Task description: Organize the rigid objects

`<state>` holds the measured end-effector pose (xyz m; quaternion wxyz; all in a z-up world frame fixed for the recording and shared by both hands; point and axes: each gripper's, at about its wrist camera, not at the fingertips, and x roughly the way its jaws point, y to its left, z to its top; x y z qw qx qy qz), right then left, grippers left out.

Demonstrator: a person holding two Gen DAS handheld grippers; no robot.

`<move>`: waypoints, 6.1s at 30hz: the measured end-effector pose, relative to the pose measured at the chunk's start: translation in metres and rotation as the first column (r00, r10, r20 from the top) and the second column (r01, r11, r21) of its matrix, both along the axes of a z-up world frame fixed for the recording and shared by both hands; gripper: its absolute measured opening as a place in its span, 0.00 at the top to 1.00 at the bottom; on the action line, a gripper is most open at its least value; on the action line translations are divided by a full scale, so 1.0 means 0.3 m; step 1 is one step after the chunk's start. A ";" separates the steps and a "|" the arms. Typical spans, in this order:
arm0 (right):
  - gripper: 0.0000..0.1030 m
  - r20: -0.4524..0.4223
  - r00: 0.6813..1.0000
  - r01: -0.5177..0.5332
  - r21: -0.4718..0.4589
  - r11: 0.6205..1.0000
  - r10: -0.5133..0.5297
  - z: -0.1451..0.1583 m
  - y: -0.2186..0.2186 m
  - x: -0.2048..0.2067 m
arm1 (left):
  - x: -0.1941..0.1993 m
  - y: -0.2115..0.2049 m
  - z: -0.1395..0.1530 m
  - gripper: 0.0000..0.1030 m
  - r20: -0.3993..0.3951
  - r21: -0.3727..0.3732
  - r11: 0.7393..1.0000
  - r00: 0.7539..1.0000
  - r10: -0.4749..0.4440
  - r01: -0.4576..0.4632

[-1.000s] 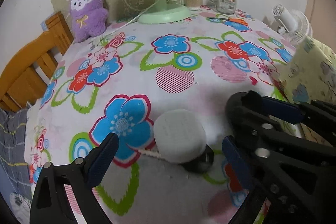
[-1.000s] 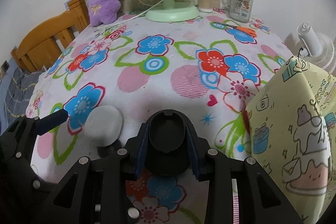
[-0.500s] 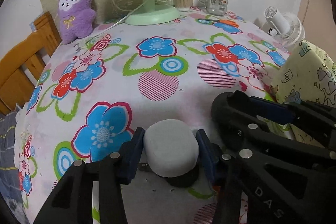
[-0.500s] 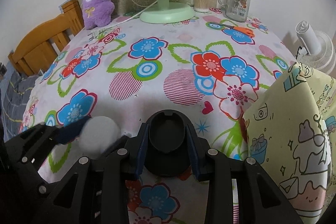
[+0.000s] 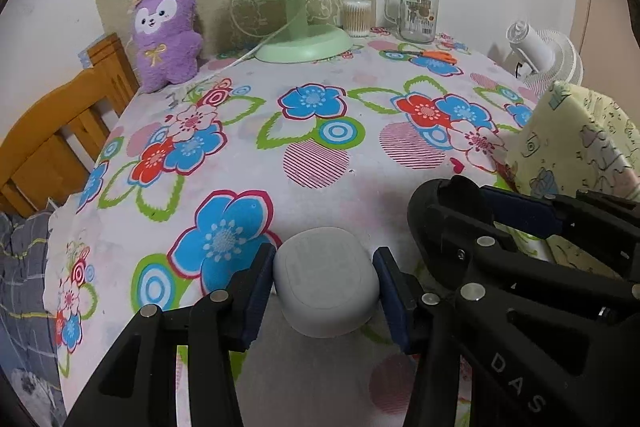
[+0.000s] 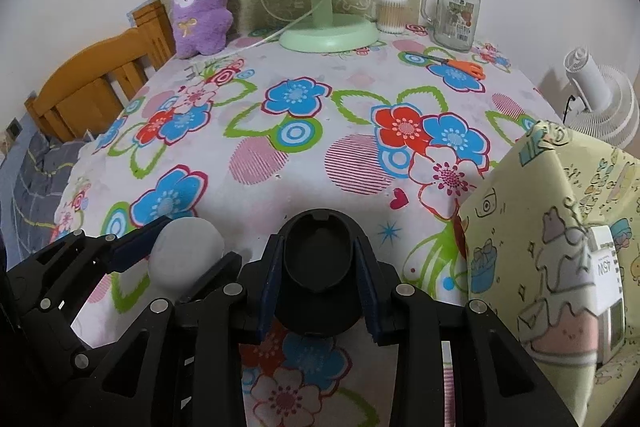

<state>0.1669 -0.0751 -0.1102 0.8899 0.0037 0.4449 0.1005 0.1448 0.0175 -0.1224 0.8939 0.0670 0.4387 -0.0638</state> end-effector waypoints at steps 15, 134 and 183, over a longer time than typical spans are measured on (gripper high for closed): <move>0.63 0.030 0.999 -0.029 -0.008 1.000 0.029 0.071 -0.023 -0.135 | -0.150 -0.028 0.071 0.50 0.033 -0.003 0.999 0.999 0.040 -0.040; 0.63 0.062 0.987 0.146 0.052 0.988 -0.149 0.218 -0.792 -0.174 | -0.114 -0.764 0.179 0.50 -0.001 -0.031 0.981 0.981 -0.194 0.194; 0.38 0.011 0.994 0.112 0.018 0.994 -0.112 0.148 -0.774 -0.103 | -0.104 -0.780 0.171 0.09 -0.034 -0.021 0.980 0.980 -0.198 0.197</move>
